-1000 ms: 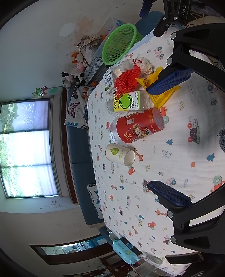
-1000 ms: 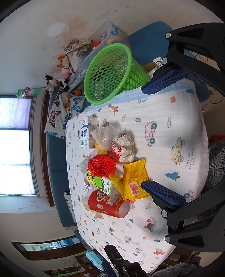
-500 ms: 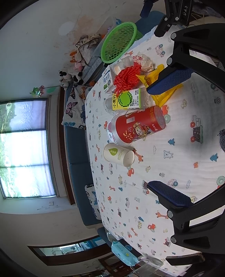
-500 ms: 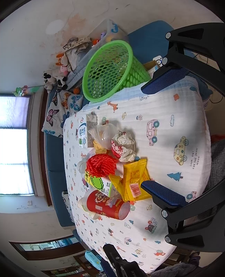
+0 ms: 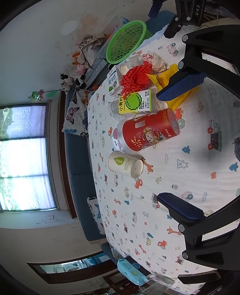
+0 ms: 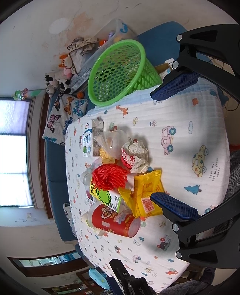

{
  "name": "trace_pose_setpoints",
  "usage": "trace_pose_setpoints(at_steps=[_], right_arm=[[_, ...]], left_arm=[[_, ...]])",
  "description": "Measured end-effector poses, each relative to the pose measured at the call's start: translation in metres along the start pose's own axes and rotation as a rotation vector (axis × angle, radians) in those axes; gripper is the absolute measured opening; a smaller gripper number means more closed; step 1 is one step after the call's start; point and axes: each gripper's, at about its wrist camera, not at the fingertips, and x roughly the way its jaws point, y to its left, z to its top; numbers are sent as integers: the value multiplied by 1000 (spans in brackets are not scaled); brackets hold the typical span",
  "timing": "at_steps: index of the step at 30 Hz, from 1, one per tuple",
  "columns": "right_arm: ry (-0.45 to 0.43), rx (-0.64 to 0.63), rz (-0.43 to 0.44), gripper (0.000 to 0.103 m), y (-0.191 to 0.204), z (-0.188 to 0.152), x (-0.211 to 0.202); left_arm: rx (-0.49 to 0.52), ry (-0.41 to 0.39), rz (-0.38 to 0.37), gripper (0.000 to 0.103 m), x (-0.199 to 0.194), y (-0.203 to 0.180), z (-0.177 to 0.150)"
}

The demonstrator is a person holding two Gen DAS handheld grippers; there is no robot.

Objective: Collect trash
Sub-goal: 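Grasp the red mesh netting with the right tool while the left tool grasps the red cup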

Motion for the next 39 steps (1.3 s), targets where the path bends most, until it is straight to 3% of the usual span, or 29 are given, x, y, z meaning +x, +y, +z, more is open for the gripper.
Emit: trace_pose_setpoints(at_steps=[14,27,39], right_arm=[[5,-51,29,98,6,23,19],[28,-133,113,94,24,60,60],[92,-167,196,75,26,82,109]], left_arm=[[-18,14,14,96,14,15,19],[-38,45,38,96,38,39,36],[-66,158,-89,96,82,31,43]])
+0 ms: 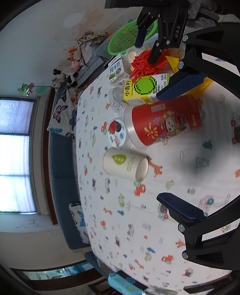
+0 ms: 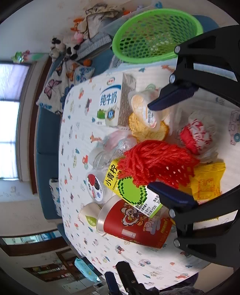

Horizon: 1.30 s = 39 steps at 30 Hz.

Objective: Collect trash
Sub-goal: 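Grasp the red mesh netting with the right tool while the left tool grasps the red cup, then drop the red netting into the green basket with the right tool while the left drops the red cup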

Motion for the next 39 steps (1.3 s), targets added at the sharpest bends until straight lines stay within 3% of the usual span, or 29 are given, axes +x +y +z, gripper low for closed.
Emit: trace_pose_setpoints(at_steps=[13,31,32,35,39], right_arm=[[10,-35,83,47,5,4,8],[-62,16,122,36,-7,7,-27],[-69,21,120,36,-9,8,-30],[-97,44,105,36,-21,9,-43],[-127,76,63,36,-41,10,-55]], left_arm=[[4,80,-47,96,41,-20,8],[-74,176,-131,95,78,-20,6],[-72,179,-132,94,79,-21,6],[-88,204,-149,73,86,-19,5],[-102,210,-165,72,88,-19,5]])
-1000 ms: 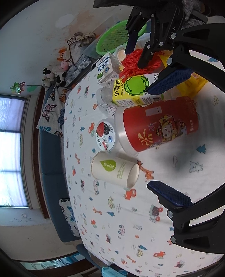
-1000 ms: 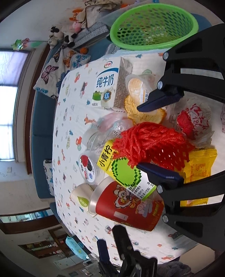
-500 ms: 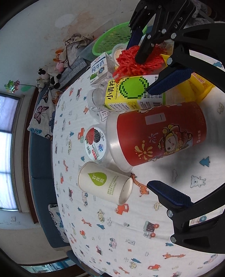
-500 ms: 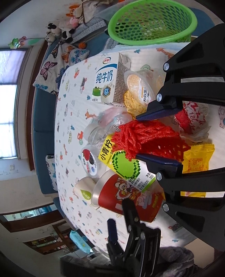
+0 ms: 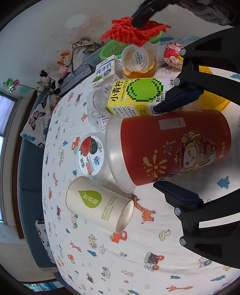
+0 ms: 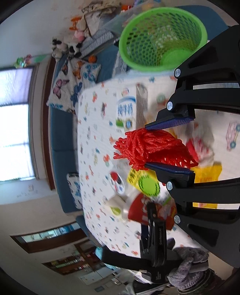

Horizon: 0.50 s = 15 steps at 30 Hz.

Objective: Collect trash
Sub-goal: 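Drop the red netting into the green basket with the right tool while the left drops the red cup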

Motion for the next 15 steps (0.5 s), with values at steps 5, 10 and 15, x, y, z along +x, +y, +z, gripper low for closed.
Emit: trace_pose_setpoints(at_steps=[5,10,15], right_arm=[[-23,49,-69,36,-31,1,-12],[-27,95,-158,36,-70,-4,-19],[5,164,-271,36,-125,-15,-14]], left_arm=[[29,-19,24,71,-7,-5,-2],[25,-63,18,71,-33,-2,0],[71,-124,-10,71,-64,-20,13]])
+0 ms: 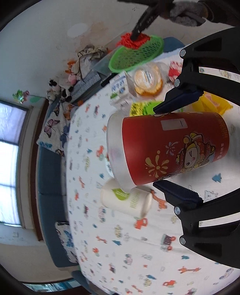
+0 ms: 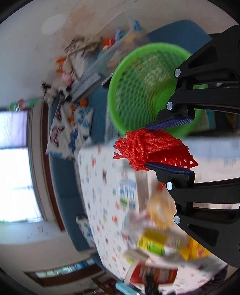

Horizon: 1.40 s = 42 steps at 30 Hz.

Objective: Collect trash
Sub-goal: 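Drop the red netting into the green basket with the right tool while the left drops the red cup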

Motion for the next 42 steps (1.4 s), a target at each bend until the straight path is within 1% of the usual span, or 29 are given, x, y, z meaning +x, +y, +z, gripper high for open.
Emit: trace_pose_setpoints(at_steps=[3,4,5,8,9,12,14,16,20,22,24,27,32,34,38,41,42], right_arm=[[35,39,-44,37,-30,-6,15],[47,48,-61,39,-39,-8,21],[57,54,-71,39,-44,-10,24],[87,85,-80,40,-64,-18,35],[94,89,-80,40,-69,-21,38],[99,98,-97,52,-81,-27,42],[101,114,-94,55,-87,-30,44],[100,125,-91,63,-94,-32,44],[86,134,-102,65,-102,-33,38],[73,148,-106,69,-108,-35,30],[61,158,-109,71,-113,-38,22],[41,173,-116,73,-121,-45,8],[33,188,-134,74,-131,-59,-7],[27,185,-155,75,-133,-62,-12],[10,182,-186,76,-138,-70,-22],[12,191,-198,76,-143,-76,-26],[13,196,-198,76,-144,-78,-27]], left_arm=[[53,-24,-44,71,-7,-24,18],[69,-28,-54,71,-7,-33,22],[89,-29,-68,71,-6,-43,27],[147,-19,-122,71,1,-77,41],[174,-17,-142,71,6,-94,47],[231,-14,-173,71,18,-131,58],[262,-6,-195,71,29,-156,66],[294,8,-216,71,42,-180,73],[355,33,-256,71,65,-224,82],[380,48,-267,71,77,-241,83],[398,84,-287,71,92,-260,83],[425,130,-289,71,118,-284,80],[471,208,-306,71,156,-324,70],[484,240,-317,71,168,-340,65],[535,270,-319,71,186,-370,55],[542,296,-340,71,200,-383,51],[539,303,-341,73,202,-386,50]])
